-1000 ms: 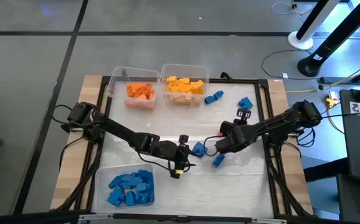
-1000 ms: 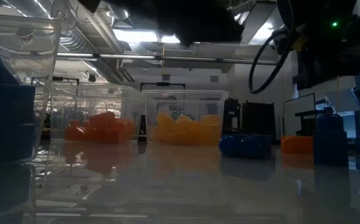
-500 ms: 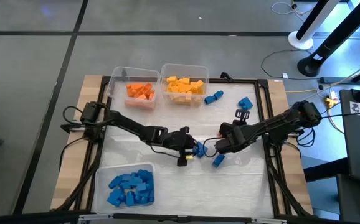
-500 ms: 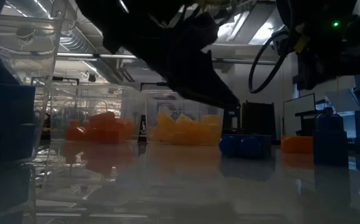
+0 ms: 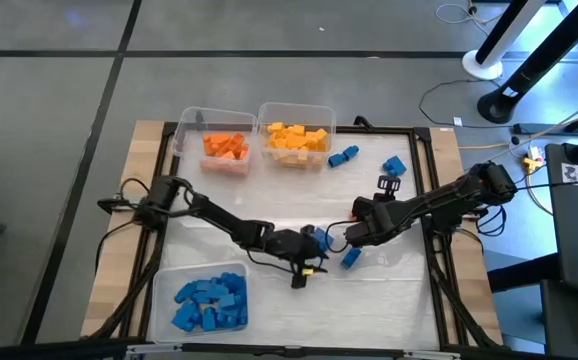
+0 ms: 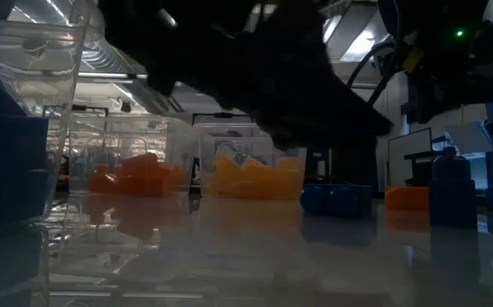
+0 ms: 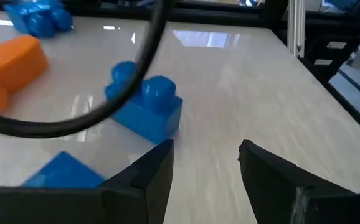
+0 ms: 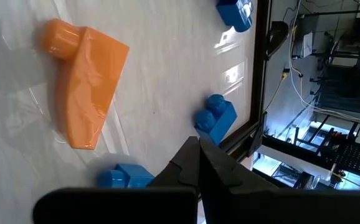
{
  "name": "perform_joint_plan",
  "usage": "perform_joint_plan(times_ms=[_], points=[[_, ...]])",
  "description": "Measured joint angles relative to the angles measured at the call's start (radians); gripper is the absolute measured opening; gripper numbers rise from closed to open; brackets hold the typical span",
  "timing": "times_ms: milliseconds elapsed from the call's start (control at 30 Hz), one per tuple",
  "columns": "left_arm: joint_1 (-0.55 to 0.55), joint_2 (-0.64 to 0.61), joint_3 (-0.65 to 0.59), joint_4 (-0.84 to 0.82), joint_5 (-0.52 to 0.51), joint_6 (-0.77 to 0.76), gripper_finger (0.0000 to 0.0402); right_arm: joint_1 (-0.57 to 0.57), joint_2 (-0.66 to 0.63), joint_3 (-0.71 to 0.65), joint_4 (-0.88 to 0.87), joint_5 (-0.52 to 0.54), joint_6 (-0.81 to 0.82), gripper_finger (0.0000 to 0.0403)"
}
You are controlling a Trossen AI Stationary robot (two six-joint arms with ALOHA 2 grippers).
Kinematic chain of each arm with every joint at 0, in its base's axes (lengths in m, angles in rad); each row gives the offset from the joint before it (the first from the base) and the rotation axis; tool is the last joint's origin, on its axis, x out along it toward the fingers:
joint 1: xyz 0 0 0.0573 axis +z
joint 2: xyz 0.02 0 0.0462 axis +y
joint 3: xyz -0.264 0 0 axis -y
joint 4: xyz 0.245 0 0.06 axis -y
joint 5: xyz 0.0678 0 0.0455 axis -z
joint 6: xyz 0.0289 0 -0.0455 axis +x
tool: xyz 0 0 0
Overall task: Sort blocks
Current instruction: Put the blue game piece into the bottom transparent bin
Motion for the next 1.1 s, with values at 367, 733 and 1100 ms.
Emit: perform_joint_plan(times_ms=[367,733,1100], points=[[0.001,0.109,0.179,-0.043,-0.004,0.006,0.0169,0.000,0.000,0.000,0.003,-0.003,0.000,0.0003],[0.001,0.104,0.178,-0.042,-0.053,0.018,0.0169,0.000,0.000,0.000,0.002,-0.002,0.000,0.0003],[0.000,0.104,0.178,-0.090,-0.076,0.064,0.0169,0.000,0.000,0.000,0.005,-0.002,0.000,0.0003]])
